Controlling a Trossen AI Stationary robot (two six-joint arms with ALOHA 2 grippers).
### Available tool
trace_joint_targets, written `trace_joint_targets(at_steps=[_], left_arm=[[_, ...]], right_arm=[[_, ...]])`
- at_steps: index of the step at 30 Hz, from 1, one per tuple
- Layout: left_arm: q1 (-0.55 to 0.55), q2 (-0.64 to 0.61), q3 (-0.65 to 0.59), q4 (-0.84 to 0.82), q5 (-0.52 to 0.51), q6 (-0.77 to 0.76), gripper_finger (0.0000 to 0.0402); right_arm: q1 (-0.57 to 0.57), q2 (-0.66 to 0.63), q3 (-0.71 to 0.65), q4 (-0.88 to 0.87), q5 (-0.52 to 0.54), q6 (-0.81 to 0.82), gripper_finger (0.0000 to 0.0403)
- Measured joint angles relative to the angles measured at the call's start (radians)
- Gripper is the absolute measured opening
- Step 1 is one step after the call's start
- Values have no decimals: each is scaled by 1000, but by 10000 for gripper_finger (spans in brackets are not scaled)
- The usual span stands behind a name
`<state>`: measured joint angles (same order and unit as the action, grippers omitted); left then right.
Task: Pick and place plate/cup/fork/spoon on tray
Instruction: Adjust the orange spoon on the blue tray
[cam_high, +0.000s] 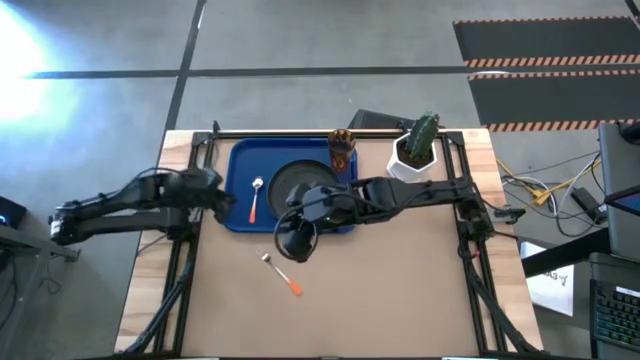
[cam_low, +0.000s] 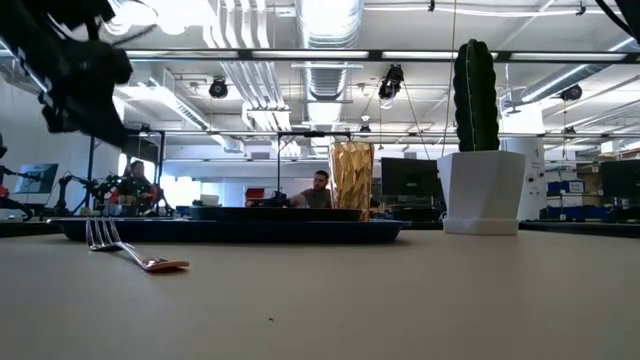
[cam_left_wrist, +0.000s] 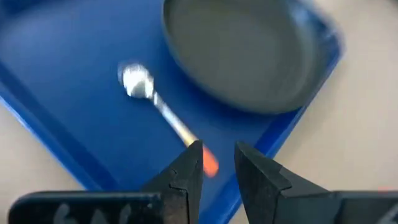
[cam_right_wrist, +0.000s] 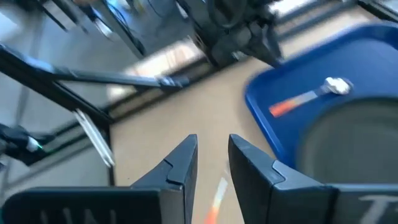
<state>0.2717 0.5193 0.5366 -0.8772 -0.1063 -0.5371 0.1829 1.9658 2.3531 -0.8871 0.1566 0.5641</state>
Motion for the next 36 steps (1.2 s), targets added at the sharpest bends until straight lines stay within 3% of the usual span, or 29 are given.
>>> trace_joint_targets(at_steps=[5,12,20,36], left_arm=[[1,107,-79,105,3,-125,74],[2,281,-127,425,-14,-165,65],[2,456,-94,406,-45,-156,3],[4,529,-91,501,-206,-113,0]], right_arm=[[-3,-5,0,-135,1,0,80],[-2,-16,0,-229,1,-46,79],[-2,-53,0,-240,0,-86,79],[-2,-67,0,-239,0,-123,79]])
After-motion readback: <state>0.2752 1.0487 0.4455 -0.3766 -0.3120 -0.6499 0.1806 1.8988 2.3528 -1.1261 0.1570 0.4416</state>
